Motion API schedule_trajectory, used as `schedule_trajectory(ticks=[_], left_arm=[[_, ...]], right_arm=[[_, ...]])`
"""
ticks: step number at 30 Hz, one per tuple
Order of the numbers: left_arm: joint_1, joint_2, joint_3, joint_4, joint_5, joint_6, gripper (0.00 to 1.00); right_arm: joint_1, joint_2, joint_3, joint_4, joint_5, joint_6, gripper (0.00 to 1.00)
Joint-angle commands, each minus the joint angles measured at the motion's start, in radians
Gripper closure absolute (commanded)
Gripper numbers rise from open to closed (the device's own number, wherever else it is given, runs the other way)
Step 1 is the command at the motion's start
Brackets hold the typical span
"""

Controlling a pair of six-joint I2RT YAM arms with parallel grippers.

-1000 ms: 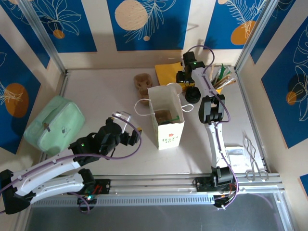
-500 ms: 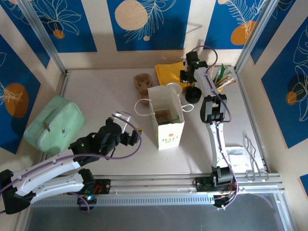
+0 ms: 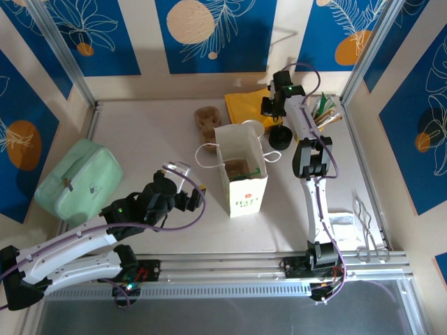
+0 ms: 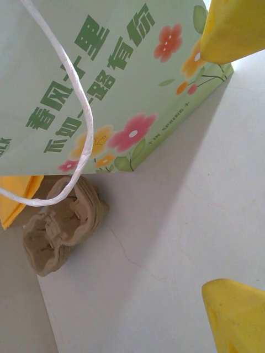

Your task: Pack the takeout coffee

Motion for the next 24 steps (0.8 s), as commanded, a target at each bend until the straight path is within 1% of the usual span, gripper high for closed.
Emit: schedule_trajectory(ticks=[1,3,10,16,17,24], left_arm=[[0.000,-0.014,0.008,0.001,-0.017,0.002,0.00],[0.000,-0.018,0.006,-0.001,-0.018,0.000,0.00],[0.000,-0.021,0.006,0.005,-0.012,-0.003,0.00],[0.001,-0.037,0.004,0.005,-0.004,-0.012,0.00],[0.000,-0.042,0.003,0.007,-0.002,-0.013,0.00],[0.000,-0.086,-0.010,0.004,0.008,-0.011,0.00]], right_arm=[[-0.005,-0.083,0.010,-0.014,-0.036,0.019,0.93],[-0.009,-0.106,0.011,-0.020,-0.037,0.024,0.96],[-0.021,-0.193,0.006,-0.034,-0.036,0.027,0.97],[-0.037,-0.283,0.012,-0.080,-0.030,0.027,0.99],[-0.039,-0.303,0.012,-0.089,-0.032,0.026,1.00],[-0.052,-0.461,0.012,-0.144,-0.037,0.023,1.00]])
